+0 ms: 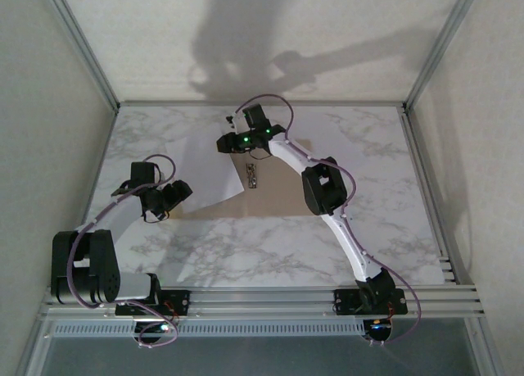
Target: Put the files into the folder
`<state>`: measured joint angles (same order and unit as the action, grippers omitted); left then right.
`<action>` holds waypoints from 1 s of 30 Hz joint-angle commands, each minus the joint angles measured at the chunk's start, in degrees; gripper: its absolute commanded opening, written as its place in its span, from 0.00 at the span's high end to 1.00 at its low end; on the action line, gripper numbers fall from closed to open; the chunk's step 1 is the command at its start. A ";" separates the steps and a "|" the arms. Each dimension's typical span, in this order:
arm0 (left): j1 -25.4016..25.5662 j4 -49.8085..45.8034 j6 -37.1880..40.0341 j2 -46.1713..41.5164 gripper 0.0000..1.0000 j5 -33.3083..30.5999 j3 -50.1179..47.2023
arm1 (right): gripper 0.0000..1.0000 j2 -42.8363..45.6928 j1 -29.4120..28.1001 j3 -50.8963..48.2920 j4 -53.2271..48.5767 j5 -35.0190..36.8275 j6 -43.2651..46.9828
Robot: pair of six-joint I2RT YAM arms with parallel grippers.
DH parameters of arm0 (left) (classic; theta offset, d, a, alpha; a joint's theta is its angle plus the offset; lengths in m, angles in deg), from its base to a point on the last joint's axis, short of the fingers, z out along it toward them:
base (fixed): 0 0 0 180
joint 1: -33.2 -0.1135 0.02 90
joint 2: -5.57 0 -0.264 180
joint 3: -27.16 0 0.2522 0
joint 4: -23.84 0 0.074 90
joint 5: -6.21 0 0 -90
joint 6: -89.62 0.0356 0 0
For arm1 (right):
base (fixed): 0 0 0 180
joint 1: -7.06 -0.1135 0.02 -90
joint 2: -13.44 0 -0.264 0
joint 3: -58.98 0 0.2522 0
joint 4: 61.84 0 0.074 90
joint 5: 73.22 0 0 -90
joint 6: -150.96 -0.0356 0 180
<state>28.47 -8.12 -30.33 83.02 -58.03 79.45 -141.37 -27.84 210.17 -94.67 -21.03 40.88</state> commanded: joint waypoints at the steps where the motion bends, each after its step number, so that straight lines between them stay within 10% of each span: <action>1: -0.54 -0.29 0.82 -0.01 0.21 0.35 -0.01 | 0.67 -1.54 0.18 2.41 -2.31 -1.62 0.90; 16: -0.54 -0.28 0.76 -0.11 0.21 0.34 -0.02 | 0.94 0.74 0.14 1.13 -4.28 1.96 4.00; 30: -0.55 -0.19 0.76 -0.49 0.21 0.60 0.02 | 0.98 13.62 0.02 -19.40 8.01 11.99 -3.61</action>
<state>28.47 -8.12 -30.33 83.02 -58.01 79.45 -133.08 -27.84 193.69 -91.78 -12.24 40.18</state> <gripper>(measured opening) 0.790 0.056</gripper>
